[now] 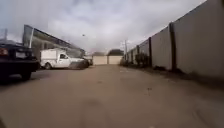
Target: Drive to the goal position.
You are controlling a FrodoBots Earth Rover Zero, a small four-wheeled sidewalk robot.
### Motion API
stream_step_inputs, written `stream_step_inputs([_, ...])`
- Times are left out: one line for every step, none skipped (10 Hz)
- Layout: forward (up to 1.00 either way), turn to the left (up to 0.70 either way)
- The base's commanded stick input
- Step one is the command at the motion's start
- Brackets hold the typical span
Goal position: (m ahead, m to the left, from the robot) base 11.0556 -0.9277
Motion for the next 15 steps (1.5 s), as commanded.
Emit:
stream_step_inputs([0.7, 0.0])
stream_step_inputs([0.7, 0.0])
stream_step_inputs([0.7, 0.0])
stream_step_inputs([0.7, 0.0])
stream_step_inputs([0.7, 0.0])
stream_step_inputs([0.7, 0.0])
stream_step_inputs([0.7, 0.0])
stream_step_inputs([0.7, 0.0])
stream_step_inputs([0.7, 0.0])
stream_step_inputs([0.7, 0.0])
stream_step_inputs([0.7, 0.0])
stream_step_inputs([0.7, 0.1])
stream_step_inputs([0.7, 0.04])
stream_step_inputs([0.7, 0.03])
stream_step_inputs([0.7, 0.02])
